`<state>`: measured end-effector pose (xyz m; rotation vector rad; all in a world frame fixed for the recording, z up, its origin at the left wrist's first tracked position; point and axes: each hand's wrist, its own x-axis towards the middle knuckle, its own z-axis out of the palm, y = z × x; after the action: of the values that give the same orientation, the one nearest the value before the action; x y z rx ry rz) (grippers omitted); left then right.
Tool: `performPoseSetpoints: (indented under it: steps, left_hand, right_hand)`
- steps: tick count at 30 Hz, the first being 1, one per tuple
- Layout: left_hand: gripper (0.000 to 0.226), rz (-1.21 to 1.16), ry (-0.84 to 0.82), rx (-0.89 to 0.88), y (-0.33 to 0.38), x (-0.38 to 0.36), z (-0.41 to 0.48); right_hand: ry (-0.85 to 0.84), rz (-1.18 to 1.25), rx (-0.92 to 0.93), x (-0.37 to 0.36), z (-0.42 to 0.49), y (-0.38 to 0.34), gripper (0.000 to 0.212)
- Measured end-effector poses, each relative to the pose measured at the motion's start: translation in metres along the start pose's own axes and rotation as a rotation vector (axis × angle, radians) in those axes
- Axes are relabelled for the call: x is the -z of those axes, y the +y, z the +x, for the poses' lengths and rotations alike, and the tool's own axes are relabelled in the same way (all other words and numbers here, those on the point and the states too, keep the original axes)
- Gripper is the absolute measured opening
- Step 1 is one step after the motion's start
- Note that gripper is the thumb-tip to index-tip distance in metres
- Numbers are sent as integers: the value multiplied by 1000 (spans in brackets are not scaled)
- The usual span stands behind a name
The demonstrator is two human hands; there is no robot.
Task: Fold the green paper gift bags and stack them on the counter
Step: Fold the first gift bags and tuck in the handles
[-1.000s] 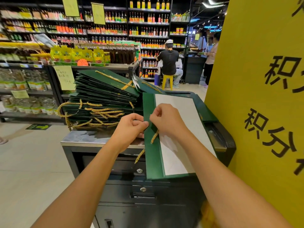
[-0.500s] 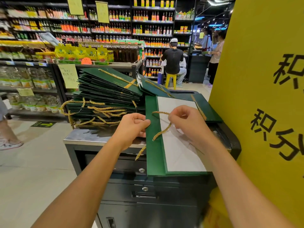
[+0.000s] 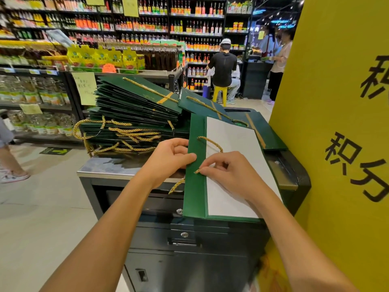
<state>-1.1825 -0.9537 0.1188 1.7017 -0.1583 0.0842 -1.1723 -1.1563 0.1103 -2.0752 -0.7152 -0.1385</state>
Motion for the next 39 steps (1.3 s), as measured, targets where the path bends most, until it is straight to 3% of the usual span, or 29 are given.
performPoseSetpoints:
  steps: [6, 11, 13, 21, 25, 29, 35, 39]
  left_hand:
    - [29, 27, -20, -18, -1, 0, 1]
    - [29, 26, -11, -6, -2, 0, 1]
    - [29, 23, -4, -3, -3, 0, 2]
    - [31, 5, 61, -9, -4, 0, 3]
    - [30, -41, 101, -11, -6, 2, 5]
    - [27, -55, 122, -15, -5, 1, 4]
    - [18, -93, 203, -1, 0, -2, -4]
    - [11, -203, 263, -14, 17, -7, -12]
  right_hand:
    - [69, 87, -20, 1, -3, -4, 9]
    - [330, 621, -224, 16, 0, 3, 11]
    - [356, 705, -258, 16, 1, 5, 10]
    - [394, 608, -222, 21, -4, -2, 9]
    - [604, 187, -213, 39, -12, 7, 19]
    - [670, -95, -389, 48, -23, 22, 40]
    - [650, 2, -477, 58, -30, 14, 24]
    - [740, 178, -400, 71, -36, -10, 21]
